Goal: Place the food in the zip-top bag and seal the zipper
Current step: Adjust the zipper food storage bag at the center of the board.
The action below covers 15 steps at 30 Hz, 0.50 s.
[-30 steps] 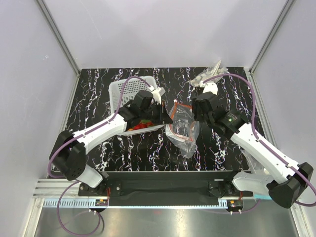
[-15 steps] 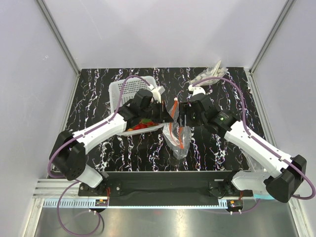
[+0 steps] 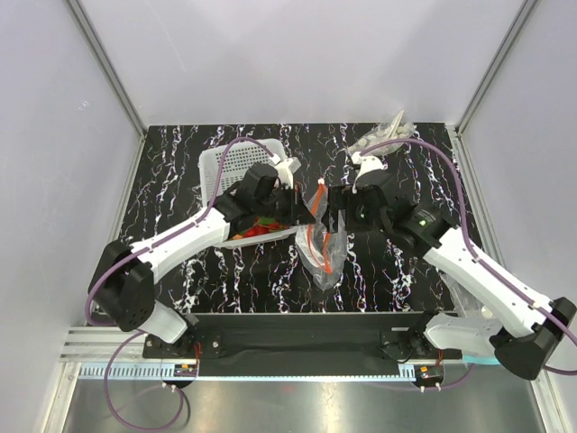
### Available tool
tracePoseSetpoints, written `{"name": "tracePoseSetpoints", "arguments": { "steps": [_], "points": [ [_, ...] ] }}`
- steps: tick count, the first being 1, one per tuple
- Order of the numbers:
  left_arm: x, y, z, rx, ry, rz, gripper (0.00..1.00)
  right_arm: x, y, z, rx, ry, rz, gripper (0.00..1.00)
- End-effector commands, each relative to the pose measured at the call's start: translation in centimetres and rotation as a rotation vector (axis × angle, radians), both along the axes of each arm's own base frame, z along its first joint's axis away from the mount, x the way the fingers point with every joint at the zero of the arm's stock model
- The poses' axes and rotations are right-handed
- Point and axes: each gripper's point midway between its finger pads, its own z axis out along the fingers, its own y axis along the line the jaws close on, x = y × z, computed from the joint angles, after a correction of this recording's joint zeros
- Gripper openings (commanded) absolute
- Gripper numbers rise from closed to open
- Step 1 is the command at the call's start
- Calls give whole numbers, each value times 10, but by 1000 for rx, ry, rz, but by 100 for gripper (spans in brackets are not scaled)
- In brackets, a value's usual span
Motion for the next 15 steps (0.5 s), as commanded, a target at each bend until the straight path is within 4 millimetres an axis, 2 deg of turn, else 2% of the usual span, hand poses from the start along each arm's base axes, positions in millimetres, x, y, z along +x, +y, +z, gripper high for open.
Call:
{"name": "tracePoseSetpoints", "arguments": {
  "steps": [1, 4, 5, 7, 9, 11, 12, 13, 14, 15],
  "points": [
    [-1, 8, 11, -13, -63, 10, 0, 0, -10, 37, 28, -92, -25, 91],
    [-5, 20, 3, 3, -57, 31, 0, 3, -18, 44, 21, -116, -68, 90],
    [-9, 25, -7, 16, -42, 33, 0, 5, -22, 43, 17, -120, -98, 90],
    [-13, 32, -7, 9, -52, 52, 0, 13, -33, 38, -19, -121, -167, 89],
    [-21, 39, -19, 7, -45, 61, 0, 23, -48, 27, -32, -91, -238, 88],
    [-25, 45, -17, -5, -65, 78, 0, 30, -54, 7, -8, -26, -268, 88],
    [-28, 51, -27, 14, -59, 94, 0, 39, -67, 0, 13, -2, -317, 88],
    [-28, 54, -23, 7, -76, 105, 0, 42, -66, -5, 57, 20, -315, 88],
    [-29, 57, -24, 10, -83, 114, 0, 42, -69, -21, 70, 59, -341, 88],
    [-30, 60, -27, 14, -83, 123, 0, 45, -75, -27, 87, 73, -369, 88]
  ]
}}
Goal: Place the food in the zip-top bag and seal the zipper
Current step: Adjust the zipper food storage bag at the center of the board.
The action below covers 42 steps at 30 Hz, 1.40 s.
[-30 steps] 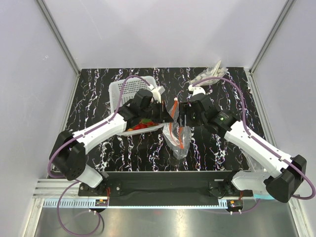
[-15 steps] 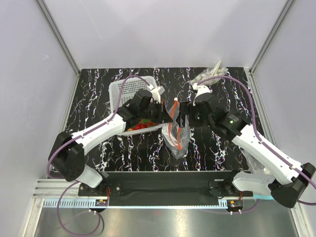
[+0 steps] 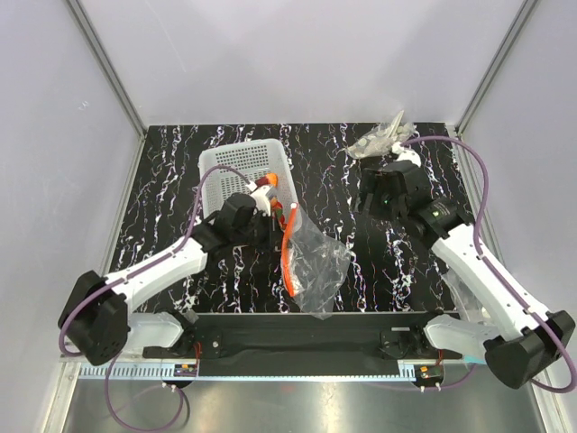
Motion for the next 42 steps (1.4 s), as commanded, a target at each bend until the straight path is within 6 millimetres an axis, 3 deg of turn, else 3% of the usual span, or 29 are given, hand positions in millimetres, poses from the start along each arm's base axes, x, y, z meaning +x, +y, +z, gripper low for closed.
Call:
{"name": "tracePoseSetpoints", "arguments": {
  "steps": [1, 12, 13, 14, 17, 25, 30, 33, 34, 36, 37, 39, 42],
  "points": [
    [11, 5, 17, -47, -107, 53, 0, 5, 1, -24, 120, 66, -49, 88],
    [11, 20, 8, -50, -131, 146, 0, -11, 12, -124, 448, 301, -398, 86],
    [11, 20, 7, -50, -131, 146, 0, -7, 14, -120, 463, 281, -393, 86],
    [11, 20, 6, -49, -129, 148, 0, -12, 12, -132, 496, 304, -443, 86],
    [12, 21, 5, -46, -128, 150, 0, -13, 13, -143, 583, 308, -505, 86],
    [14, 24, 9, -46, -151, 168, 0, -7, 35, -161, 725, 345, -517, 84],
    [13, 25, 6, -37, -148, 165, 0, 2, 48, -167, 745, 343, -508, 68],
    [14, 26, 6, -35, -150, 168, 0, 7, 52, -165, 735, 328, -510, 44],
    [13, 25, 7, -36, -152, 165, 0, 8, 51, -164, 732, 320, -514, 26],
    [13, 25, 8, -29, -157, 158, 0, 7, 38, -164, 668, 300, -549, 10],
    [13, 25, 8, -23, -154, 154, 0, 13, 36, -152, 636, 268, -536, 0],
    [13, 22, 11, -16, -155, 130, 0, 12, 16, -147, 522, 231, -570, 0],
    [12, 16, 17, -22, -156, 90, 0, 23, -9, -120, 425, 121, -589, 0]
  ]
}}
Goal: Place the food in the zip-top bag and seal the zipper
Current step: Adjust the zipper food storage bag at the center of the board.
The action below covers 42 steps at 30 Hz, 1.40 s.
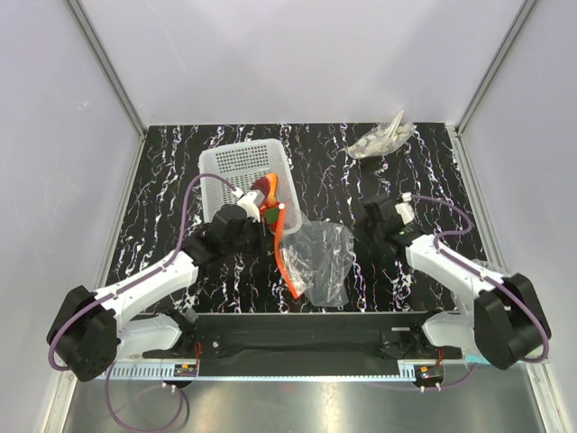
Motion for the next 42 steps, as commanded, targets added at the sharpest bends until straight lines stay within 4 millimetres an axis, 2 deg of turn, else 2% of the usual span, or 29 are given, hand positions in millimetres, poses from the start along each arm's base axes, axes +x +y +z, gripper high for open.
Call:
{"name": "tracePoseSetpoints", "arguments": {
  "steps": [1, 4, 6, 7, 9, 10, 12, 14, 15, 17, 18, 19, 20, 21, 22, 23, 24, 25, 26, 28, 29, 30, 31, 33, 34, 36, 37, 40, 42],
  "points": [
    [10, -14, 29, -37, -73, -52, 0, 17, -41, 46, -209, -127, -50, 0],
    [13, -21, 32, -45, -67, -77, 0, 26, -66, 71, -330, -182, -56, 0],
    [13, -28, 30, -44, -58, -107, 0, 29, -83, 74, -415, -161, -58, 0],
    [15, -31, 33, -48, -59, -117, 0, 34, -88, 84, -444, -167, -54, 0],
    [14, -39, 24, -46, -34, -147, 0, 39, -98, 84, -484, -152, -47, 0],
    [15, -43, 24, -53, -30, -155, 0, 43, -111, 86, -507, -146, -63, 0],
    [14, -49, 17, -48, -13, -173, 0, 49, -123, 86, -536, -142, -65, 0],
    [15, -57, 19, -50, -23, -182, 0, 52, -142, 90, -587, -127, -89, 0],
    [15, -61, 14, -44, -12, -189, 0, 58, -143, 92, -598, -140, -75, 0],
    [19, -76, 24, -62, -40, -202, 0, 65, -152, 95, -636, -138, -52, 0],
    [21, -81, 18, -56, -27, -203, 0, 69, -154, 98, -640, -150, -43, 0],
    [24, -87, 20, -65, -36, -205, 0, 75, -155, 105, -671, -163, 3, 5],
    [25, -94, 22, -69, -48, -201, 0, 80, -153, 104, -675, -152, 44, 12],
    [30, -99, 28, -85, -55, -189, 0, 80, -147, 105, -679, -142, 110, 26],
    [36, -106, 25, -90, -55, -183, 0, 85, -143, 119, -721, -169, 201, 38],
    [40, -109, 25, -95, -56, -176, 0, 86, -142, 121, -730, -161, 219, 55],
    [46, -115, 32, -110, -70, -169, 0, 83, -144, 124, -739, -149, 228, 62],
    [52, -118, 24, -98, -60, -160, 0, 83, -143, 131, -760, -164, 260, 67],
    [56, -121, 22, -93, -60, -155, 0, 81, -139, 136, -751, -185, 287, 76],
    [67, -130, 27, -91, -70, -154, 0, 75, -133, 141, -738, -196, 337, 80],
    [72, -133, 17, -72, -58, -153, 0, 70, -120, 146, -695, -231, 395, 79],
    [74, -136, 15, -68, -55, -155, 0, 64, -107, 146, -678, -249, 461, 71],
    [79, -140, 16, -69, -56, -154, 0, 60, -97, 146, -660, -258, 499, 68],
    [81, -144, 4, -56, -33, -159, 0, 46, -76, 144, -644, -264, 579, 67],
    [82, -147, 4, -61, -30, -161, 0, 36, -53, 143, -641, -279, 651, 67],
    [82, -147, 2, -63, -21, -160, 0, 22, -34, 137, -661, -257, 711, 68],
    [84, -146, 4, -64, -25, -155, 0, 13, -17, 135, -650, -265, 767, 69],
    [84, -143, 8, -60, -29, -146, 0, -2, 0, 137, -636, -282, 812, 69],
    [86, -139, 11, -61, -33, -141, 0, -15, 21, 143, -608, -323, 863, 67]
  ]
}}
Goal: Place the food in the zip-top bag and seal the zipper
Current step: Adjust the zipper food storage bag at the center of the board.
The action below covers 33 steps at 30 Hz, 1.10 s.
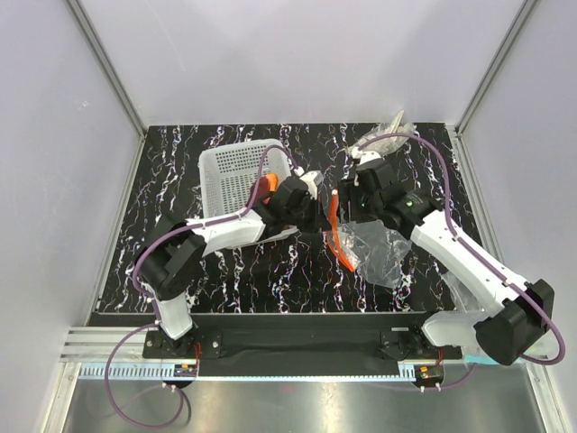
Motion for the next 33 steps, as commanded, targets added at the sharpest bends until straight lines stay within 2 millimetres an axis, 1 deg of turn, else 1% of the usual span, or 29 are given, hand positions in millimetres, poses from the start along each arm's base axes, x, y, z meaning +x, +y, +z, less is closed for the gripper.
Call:
{"name": "tracePoseSetpoints", "arguments": {
  "steps": [1, 2, 3, 5, 6, 7, 8, 9, 11, 13, 14, 17, 18, 22, 23, 25, 26, 29, 30, 32, 33],
  "points": [
    [17, -2, 40, -67, -83, 30, 0, -19, 22, 24, 41, -39, 76, 67],
    [19, -1, 43, -71, -82, 33, 0, -25, 33, 23, 25, -39, 102, 66],
    [19, 1, 45, -75, -82, 34, 0, -28, 36, 24, 18, -37, 103, 66],
    [18, 3, 51, -85, -87, 34, 0, -29, 43, 18, -21, -34, 106, 66],
    [18, 4, 54, -89, -87, 34, 0, -35, 50, 18, -31, -33, 119, 67],
    [17, 5, 57, -93, -90, 34, 0, -36, 53, 16, -49, -32, 119, 68],
    [15, 6, 59, -97, -88, 30, 0, -32, 49, 12, -96, -42, 85, 70],
    [15, 6, 62, -103, -89, 32, 0, -35, 50, 12, -124, -41, 78, 74],
    [12, 7, 66, -116, -86, 26, 0, -29, 43, 7, -195, -53, 33, 75],
    [9, 7, 69, -132, -81, 20, 0, -31, 42, 7, -238, -54, 18, 74],
    [8, 8, 74, -149, -78, 15, 0, -28, 38, 5, -274, -66, -6, 73],
    [5, 9, 77, -169, -69, 11, 0, -24, 36, 5, -301, -81, -37, 71],
    [3, 9, 81, -179, -76, 8, 0, -23, 35, 6, -304, -87, -45, 70],
    [2, 11, 84, -185, -77, 8, 0, -17, 28, 6, -346, -106, -80, 61],
    [1, 11, 84, -185, -76, 5, 0, -15, 27, 5, -359, -110, -88, 57],
    [2, 12, 85, -187, -74, 4, 0, -14, 28, 5, -369, -115, -89, 53],
    [3, 12, 84, -187, -75, 3, 0, -12, 27, 4, -378, -117, -94, 47],
    [6, 14, 81, -181, -72, 9, 0, -8, 26, 8, -393, -129, -106, 35],
    [6, 14, 81, -179, -72, 8, 0, -7, 27, 8, -396, -133, -102, 26],
    [10, 17, 79, -174, -70, 18, 0, -6, 29, 8, -398, -134, -99, 18],
    [10, 18, 78, -172, -69, 17, 0, -5, 30, 8, -400, -136, -96, 6]
  ]
}}
